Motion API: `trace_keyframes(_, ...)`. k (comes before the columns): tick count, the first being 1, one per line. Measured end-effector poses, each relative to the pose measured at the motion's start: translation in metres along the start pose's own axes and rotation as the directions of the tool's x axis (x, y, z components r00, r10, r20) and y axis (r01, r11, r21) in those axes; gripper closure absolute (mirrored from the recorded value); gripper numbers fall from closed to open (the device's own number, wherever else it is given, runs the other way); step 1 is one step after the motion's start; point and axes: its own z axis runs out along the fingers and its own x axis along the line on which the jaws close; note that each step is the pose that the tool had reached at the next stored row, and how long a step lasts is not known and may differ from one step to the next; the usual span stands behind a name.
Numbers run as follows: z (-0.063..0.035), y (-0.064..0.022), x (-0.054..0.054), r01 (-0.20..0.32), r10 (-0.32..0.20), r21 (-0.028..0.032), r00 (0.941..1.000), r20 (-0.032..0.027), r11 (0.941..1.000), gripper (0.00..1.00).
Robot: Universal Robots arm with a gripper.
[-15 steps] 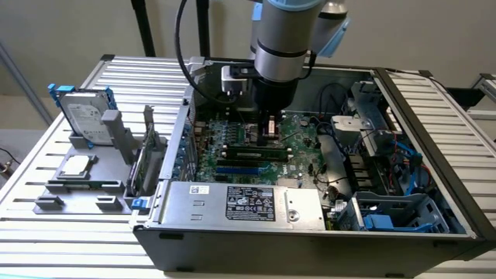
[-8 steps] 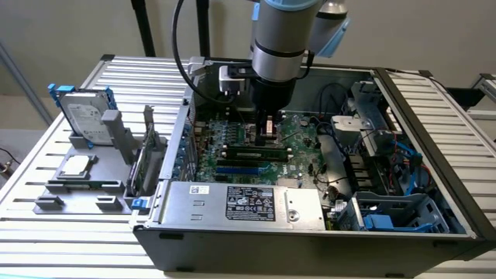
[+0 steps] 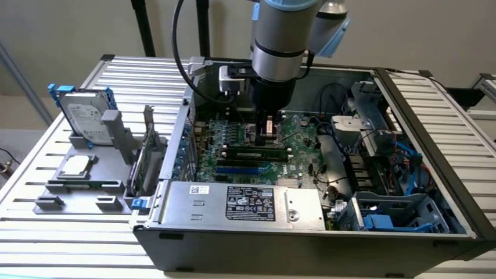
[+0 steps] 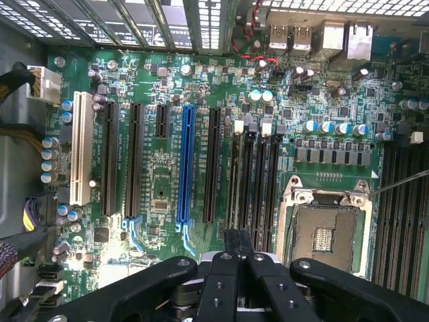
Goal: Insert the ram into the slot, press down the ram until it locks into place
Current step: 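Press down the ram until it locks into place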
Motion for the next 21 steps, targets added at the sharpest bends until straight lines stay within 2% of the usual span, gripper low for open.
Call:
trace_keyframes(8,0.0001,0.0001,0.0,0.0,0.0,0.0002,1.0,-0.0002,1.0,0.9)
trace_keyframes(12,0.0038,0.0005,-0.001,0.0,0.0,0.0046,1.0,-0.0002,1.0,0.9)
trace_keyframes(16,0.0093,0.0006,-0.001,0.0,0.0,0.0133,1.0,-0.0005,0.9999,0.9)
trace_keyframes(21,0.0134,0.0007,-0.002,0.0,0.0,0.0149,1.0,-0.0005,0.9999,0.9)
